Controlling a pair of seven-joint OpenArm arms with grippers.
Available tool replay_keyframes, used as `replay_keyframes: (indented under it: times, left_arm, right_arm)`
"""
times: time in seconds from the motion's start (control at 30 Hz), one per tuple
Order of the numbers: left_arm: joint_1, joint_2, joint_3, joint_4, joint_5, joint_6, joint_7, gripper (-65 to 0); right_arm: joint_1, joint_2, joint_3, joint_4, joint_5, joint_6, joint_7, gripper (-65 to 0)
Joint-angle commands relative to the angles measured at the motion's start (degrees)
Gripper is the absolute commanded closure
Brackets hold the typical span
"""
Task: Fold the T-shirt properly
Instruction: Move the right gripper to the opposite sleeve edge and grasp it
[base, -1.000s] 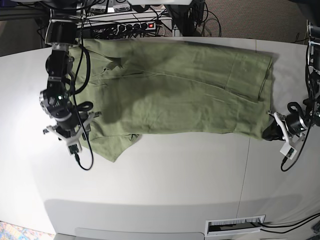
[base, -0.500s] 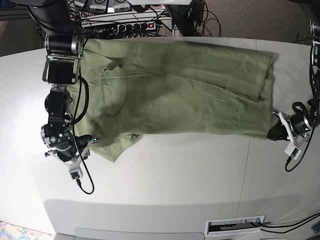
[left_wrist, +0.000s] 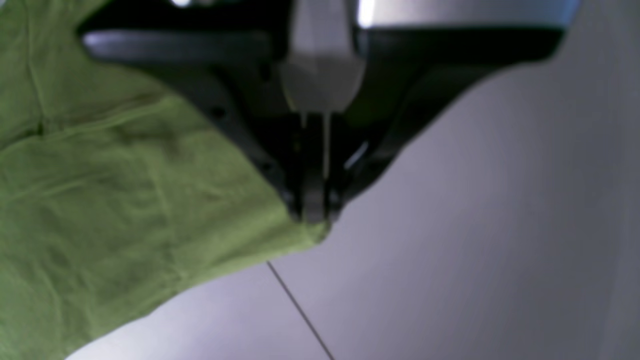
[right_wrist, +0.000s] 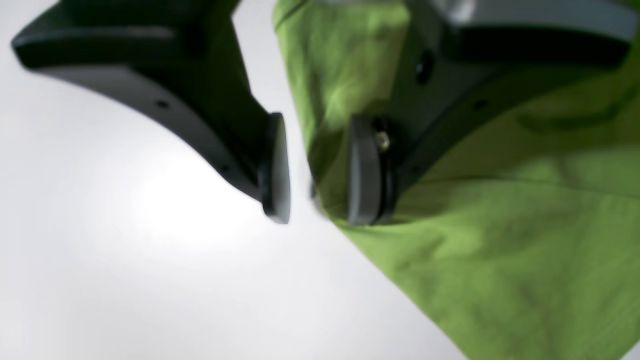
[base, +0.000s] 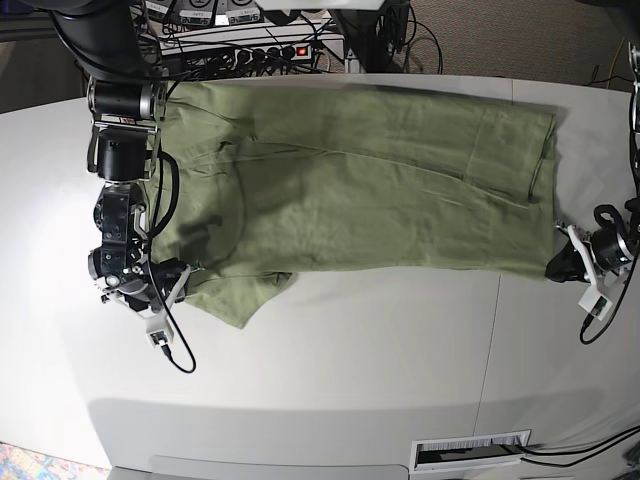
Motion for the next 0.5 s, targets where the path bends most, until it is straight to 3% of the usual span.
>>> replay_keyframes:
  times: [0.0,0.1,0.23,0.4,0.47]
  left_arm:
    - [-1.38,-1.6,-0.55,0.76,-0.85,-0.23,-1.29,0.0]
    - [-1.38,-1.6,-0.55,0.76,-0.83,-0.23,-1.29,0.0]
    - [-1.38,-1.6,-0.55,0.76,-0.85,-0.23,-1.29,0.0]
    - [-1.38,-1.6,-0.55,0.76,-0.85,-0.23,-1.31,0.0]
    - [-1.4,-1.6,-0.55,0.76,-0.85,-0.23,-1.33,0.0]
  right_arm:
    - [1.42,0.92,0.17,-0.33,0.07,0.24,1.22,-20.2]
    - [1.4,1.44,0.17,-2.03,0.09,0.33,2.34,-20.2]
    - [1.38,1.42,0.17,-2.19,0.9,0.37,-0.76,-18.8]
    - [1.49,1.42,0.17,-2.12,3.87,0.37,-4.83,-1.2]
    - [1.81,1.42,0.17,-2.03,3.98,0.35,-5.92,0.0]
